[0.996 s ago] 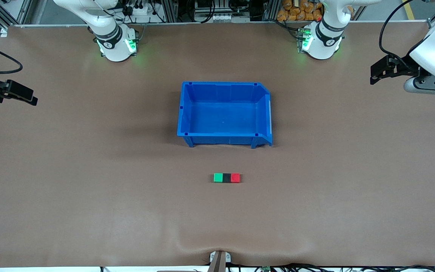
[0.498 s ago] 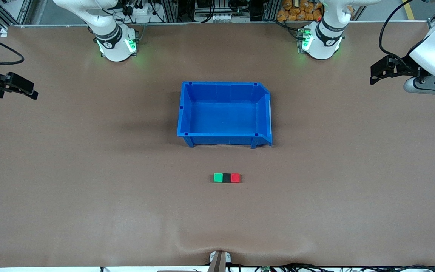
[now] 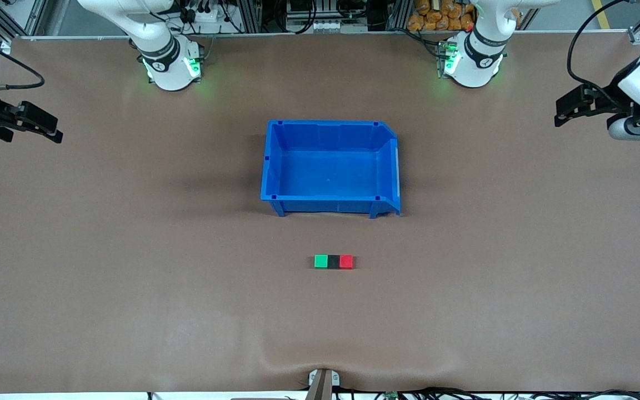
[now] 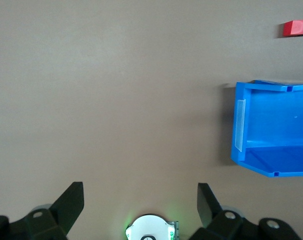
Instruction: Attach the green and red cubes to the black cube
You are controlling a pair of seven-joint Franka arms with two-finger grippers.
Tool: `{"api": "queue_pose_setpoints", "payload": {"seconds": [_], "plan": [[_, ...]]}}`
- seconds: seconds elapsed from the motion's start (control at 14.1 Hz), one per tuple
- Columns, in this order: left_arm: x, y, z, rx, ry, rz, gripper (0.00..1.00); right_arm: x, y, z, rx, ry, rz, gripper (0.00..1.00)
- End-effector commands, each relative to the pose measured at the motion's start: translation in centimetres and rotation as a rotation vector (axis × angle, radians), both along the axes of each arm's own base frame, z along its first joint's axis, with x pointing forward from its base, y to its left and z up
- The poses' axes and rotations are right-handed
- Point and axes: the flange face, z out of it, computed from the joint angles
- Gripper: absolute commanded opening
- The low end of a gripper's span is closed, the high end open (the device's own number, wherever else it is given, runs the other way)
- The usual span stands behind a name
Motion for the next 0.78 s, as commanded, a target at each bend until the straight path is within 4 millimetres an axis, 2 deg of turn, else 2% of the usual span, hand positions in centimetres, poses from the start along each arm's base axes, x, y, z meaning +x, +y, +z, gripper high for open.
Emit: {"api": "queue_pose_setpoints", "payload": {"seconds": [0.0,0.71], "plan": [[-0.04,-0.03,-0.01,0.01,-0.001,-0.008,1.0,-0.76,0.39,0.39,-0.012,-0.017,0.053,1.0],[-0.03,-0.44,0.05,0.01,-0.003,-0.011,1.0,-0.76,-0.31,0.31,-0.029,-0.014,0.069,1.0]]}}
